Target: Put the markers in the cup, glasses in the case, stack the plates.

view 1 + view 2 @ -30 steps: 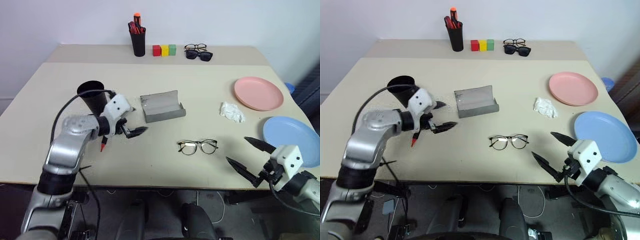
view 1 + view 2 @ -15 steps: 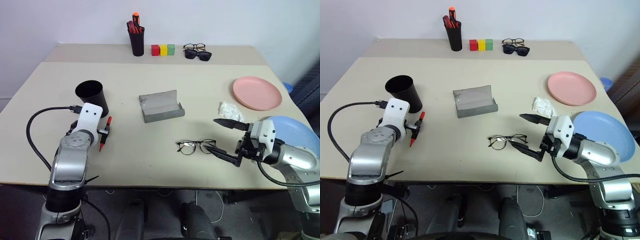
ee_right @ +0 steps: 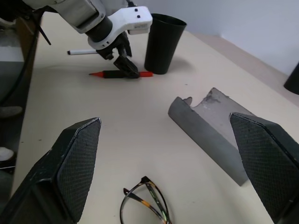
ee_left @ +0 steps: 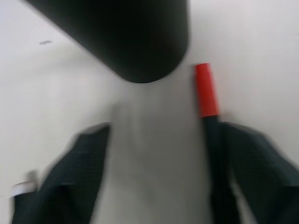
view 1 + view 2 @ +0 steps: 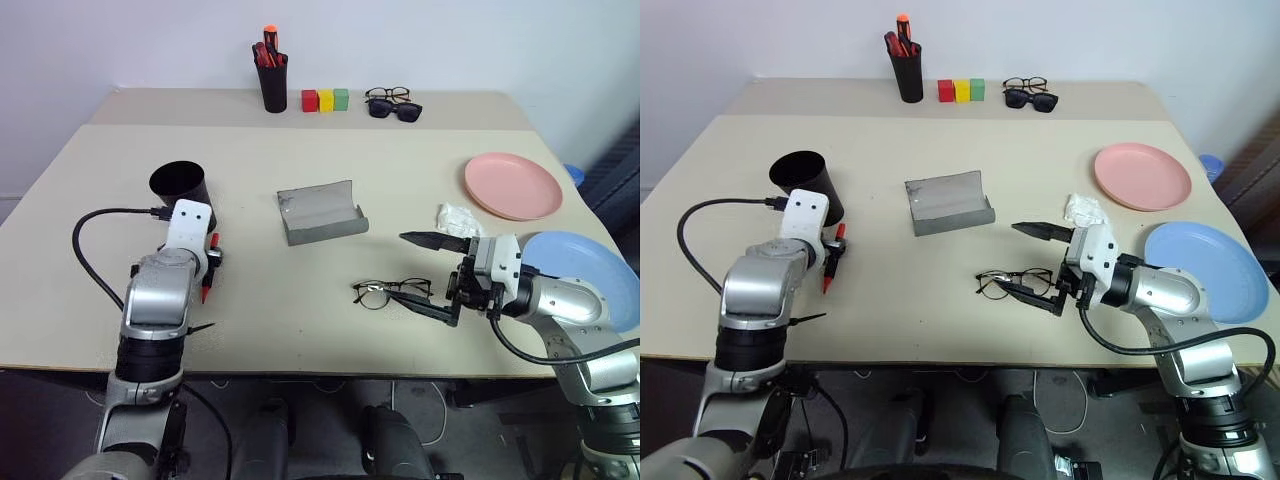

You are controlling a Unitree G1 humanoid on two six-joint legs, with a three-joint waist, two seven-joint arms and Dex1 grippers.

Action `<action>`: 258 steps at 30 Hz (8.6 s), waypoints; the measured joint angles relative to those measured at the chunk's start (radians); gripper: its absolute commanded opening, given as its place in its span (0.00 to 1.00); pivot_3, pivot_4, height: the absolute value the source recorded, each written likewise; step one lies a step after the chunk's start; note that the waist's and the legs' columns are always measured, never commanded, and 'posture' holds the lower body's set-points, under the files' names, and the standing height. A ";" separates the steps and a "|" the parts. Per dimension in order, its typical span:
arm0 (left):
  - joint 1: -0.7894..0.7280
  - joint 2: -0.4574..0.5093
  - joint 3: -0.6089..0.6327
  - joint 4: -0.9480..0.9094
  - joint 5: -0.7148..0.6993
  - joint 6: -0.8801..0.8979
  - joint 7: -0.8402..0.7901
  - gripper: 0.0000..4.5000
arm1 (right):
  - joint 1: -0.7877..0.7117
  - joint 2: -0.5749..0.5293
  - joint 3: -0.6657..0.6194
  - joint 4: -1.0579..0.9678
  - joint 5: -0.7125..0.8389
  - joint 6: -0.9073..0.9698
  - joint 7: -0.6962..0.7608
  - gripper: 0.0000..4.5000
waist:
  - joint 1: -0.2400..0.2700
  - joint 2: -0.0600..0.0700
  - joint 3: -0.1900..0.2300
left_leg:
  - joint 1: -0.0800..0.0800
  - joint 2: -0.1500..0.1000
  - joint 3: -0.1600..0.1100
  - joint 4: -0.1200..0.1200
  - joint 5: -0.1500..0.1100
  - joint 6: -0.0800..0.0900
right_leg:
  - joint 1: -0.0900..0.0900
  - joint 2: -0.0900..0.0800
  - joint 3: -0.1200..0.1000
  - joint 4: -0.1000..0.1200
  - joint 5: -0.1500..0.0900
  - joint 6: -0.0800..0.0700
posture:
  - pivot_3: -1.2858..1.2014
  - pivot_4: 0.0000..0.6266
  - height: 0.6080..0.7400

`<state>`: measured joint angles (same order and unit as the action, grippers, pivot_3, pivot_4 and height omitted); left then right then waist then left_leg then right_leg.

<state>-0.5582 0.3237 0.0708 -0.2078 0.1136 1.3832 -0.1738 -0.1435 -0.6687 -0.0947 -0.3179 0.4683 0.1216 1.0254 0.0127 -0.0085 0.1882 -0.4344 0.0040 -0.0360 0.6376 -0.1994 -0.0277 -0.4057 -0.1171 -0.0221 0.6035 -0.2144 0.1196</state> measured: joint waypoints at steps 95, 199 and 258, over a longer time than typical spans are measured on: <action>0.165 0.375 0.435 0.056 -0.421 0.223 0.075 0.59 | -0.221 0.138 0.099 0.210 0.005 -0.026 0.045 1.00 | -0.027 -0.007 0.004 | 0.009 0.008 0.013 -0.010 -0.001 -0.004 | -0.004 0.008 0.014 -0.002 0.003 -0.002 | 0.52 0.24 1.00; -0.274 0.229 -0.446 0.333 -0.124 -0.796 -0.921 0.01 | 0.092 0.110 -0.129 -0.078 0.052 0.002 -0.259 1.00 | -0.011 -0.008 0.006 | 0.001 0.009 0.019 -0.009 0.000 0.000 | -0.010 0.007 0.016 -0.006 0.005 -0.001 | 0.52 0.24 1.00; 0.016 0.544 -0.527 -0.246 -0.170 -0.625 -1.044 0.01 | 0.182 0.052 -0.120 -0.041 0.046 0.022 -0.205 1.00 | -0.001 -0.007 0.006 | -0.001 0.009 0.020 -0.006 0.000 0.000 | -0.011 0.007 0.016 -0.005 0.005 -0.002 | 0.52 0.24 1.00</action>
<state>-0.5423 0.8674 -0.4565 -0.4534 -0.0564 0.7577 -1.2176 0.0380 -0.6166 -0.2149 -0.3591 0.5145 0.1433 0.8201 0.0113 -0.0160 0.1941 -0.4352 0.0130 -0.0161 0.6316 -0.1994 -0.0279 -0.4169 -0.1102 -0.0057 0.5986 -0.2089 0.1171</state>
